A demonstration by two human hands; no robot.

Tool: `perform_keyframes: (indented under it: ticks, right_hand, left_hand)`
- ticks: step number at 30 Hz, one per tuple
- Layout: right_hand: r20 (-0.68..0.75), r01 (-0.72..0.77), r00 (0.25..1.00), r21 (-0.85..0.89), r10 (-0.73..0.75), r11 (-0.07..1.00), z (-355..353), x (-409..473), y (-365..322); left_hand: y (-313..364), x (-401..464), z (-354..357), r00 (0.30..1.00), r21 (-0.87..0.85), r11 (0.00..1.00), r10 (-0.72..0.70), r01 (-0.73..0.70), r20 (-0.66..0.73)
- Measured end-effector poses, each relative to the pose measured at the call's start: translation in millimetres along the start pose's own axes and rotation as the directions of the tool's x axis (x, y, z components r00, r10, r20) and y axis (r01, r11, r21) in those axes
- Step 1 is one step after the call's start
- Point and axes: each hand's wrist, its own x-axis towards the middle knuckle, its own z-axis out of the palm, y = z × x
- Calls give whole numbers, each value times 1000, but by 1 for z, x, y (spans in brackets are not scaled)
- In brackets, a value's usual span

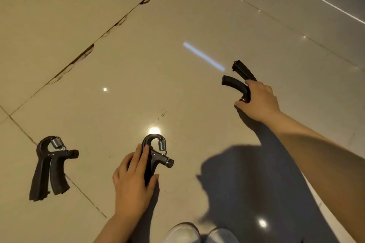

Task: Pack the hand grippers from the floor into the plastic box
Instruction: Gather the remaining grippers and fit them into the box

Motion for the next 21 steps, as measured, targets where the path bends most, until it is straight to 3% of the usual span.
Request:
perform_keyframes:
  ticks: [3, 9, 15, 21]
  right_hand:
    - [-29, -49, 998, 119, 53, 992, 12, -41, -6]
    - [-147, 142, 979, 1, -141, 990, 52, -132, 2]
    - [-142, 158, 976, -45, -163, 986, 51, -141, -2]
    - [138, 181, 975, -28, -176, 983, 51, -105, -22]
  left_hand:
    - [2, -12, 0, 999, 0, 999, -44, 44, -6]
    - [-14, -49, 6, 947, -185, 933, -319, 308, -34]
    - [-7, -45, 0, 937, -277, 902, -349, 332, -16]
    - [-10, -36, -19, 942, -290, 901, -336, 324, 7]
